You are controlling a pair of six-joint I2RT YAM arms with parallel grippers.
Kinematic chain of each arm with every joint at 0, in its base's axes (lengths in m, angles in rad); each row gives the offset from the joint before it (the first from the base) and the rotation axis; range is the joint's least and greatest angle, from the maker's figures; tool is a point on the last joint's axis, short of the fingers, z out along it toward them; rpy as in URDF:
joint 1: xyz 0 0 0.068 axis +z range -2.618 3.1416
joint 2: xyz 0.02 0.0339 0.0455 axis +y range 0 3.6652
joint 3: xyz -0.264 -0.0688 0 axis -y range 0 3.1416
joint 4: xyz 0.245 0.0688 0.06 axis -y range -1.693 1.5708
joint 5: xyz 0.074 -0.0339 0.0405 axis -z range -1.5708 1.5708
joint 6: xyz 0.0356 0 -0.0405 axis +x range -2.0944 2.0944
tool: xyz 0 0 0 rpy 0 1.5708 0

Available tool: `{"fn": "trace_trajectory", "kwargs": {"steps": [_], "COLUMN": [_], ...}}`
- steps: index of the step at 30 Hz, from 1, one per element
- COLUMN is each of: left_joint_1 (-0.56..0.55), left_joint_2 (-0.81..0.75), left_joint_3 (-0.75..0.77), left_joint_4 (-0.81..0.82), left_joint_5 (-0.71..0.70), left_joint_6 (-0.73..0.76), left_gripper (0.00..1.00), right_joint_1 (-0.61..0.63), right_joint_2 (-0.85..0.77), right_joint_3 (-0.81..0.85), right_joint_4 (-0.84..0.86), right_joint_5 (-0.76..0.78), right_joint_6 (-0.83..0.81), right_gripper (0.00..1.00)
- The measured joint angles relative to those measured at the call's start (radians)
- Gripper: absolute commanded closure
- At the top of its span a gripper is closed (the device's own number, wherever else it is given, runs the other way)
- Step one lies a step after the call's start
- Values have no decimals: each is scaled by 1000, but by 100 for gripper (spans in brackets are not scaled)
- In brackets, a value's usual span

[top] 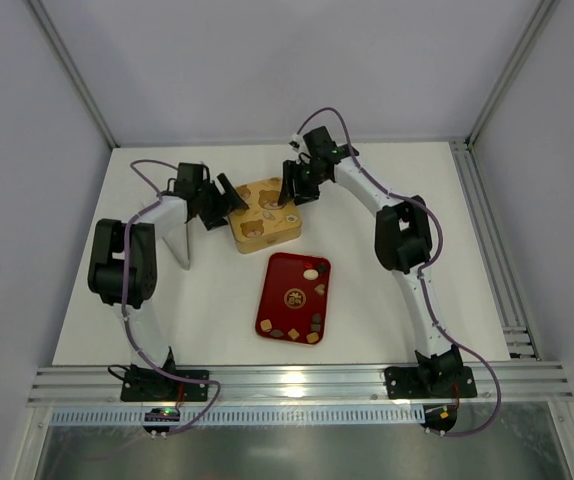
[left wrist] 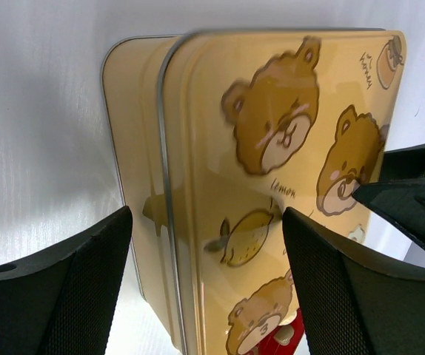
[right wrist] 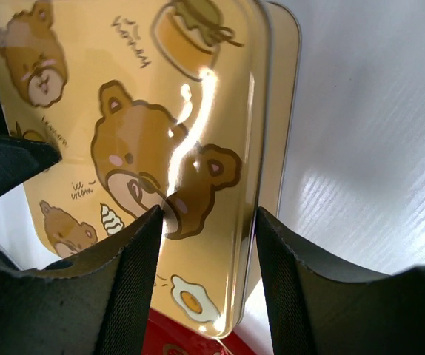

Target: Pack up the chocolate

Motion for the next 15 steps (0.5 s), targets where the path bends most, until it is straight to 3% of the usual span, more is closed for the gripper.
{"fn": "trace_trajectory", "kwargs": {"steps": [15], "left_joint_1": [-8], "left_joint_2": [2], "left_joint_3": [0], "left_joint_4": [-3], "left_joint_5": [-16], "left_joint_6": [-8], "left_gripper": [28], "right_joint_1": [38], "right_joint_2": [-8], "right_joint_3": [2], "right_joint_4": [-12], "right_joint_5": [88], "right_joint_6": [-45], "right_gripper": [36]}}
